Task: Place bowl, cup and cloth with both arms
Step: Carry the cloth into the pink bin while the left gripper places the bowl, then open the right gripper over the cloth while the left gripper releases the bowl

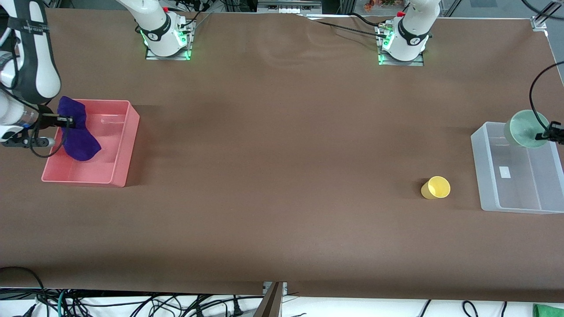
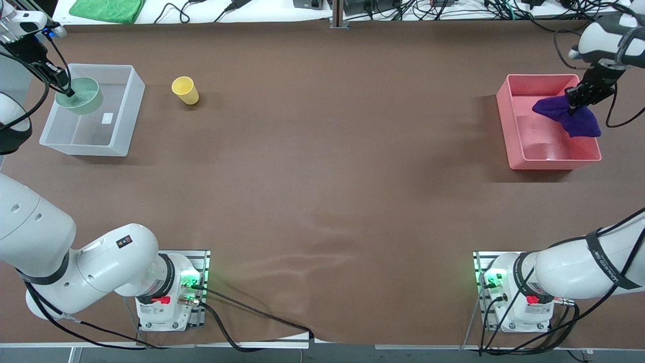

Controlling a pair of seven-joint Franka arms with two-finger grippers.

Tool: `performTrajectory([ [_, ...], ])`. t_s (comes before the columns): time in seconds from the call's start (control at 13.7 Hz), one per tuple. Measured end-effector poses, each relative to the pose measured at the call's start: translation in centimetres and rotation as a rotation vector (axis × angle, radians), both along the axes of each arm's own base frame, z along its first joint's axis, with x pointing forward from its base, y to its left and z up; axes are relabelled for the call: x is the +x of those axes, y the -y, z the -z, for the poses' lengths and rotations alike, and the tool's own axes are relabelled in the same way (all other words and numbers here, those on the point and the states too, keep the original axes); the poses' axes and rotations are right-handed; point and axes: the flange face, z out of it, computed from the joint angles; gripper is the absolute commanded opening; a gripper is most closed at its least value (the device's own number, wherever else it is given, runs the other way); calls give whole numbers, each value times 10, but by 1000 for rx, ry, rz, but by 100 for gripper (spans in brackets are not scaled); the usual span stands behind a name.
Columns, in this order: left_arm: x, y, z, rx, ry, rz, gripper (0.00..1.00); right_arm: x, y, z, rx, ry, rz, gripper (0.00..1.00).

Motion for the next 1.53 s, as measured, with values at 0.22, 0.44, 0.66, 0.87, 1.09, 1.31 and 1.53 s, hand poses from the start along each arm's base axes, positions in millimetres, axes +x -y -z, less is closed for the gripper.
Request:
performTrajectory([
  [0.22, 9, -39, 45, -16, 46, 39, 0, -3, -1, 6, 0, 2, -1, 100],
  [0.44, 10, -52, 65, -9, 72, 36, 0, -2, -1, 4, -1, 8, -2, 100],
  [0.66, 10, -59, 78, -6, 89, 37, 0, 5, 0, -16, -3, 46, -3, 100],
  [0.87, 19, -59, 101, 6, 128, 48, 90, 29, -25, -79, 47, 82, -20, 100],
  [1.09, 25, -51, 119, -5, 134, 62, 100, 62, -102, -159, 75, 145, -154, 100],
  [1.31, 43, -33, 89, -11, 168, 87, 100, 79, -153, -213, 73, 225, -242, 100],
  [1.53, 70, 32, 31, -18, 178, 21, 100, 83, -156, -250, 64, 294, -255, 100],
])
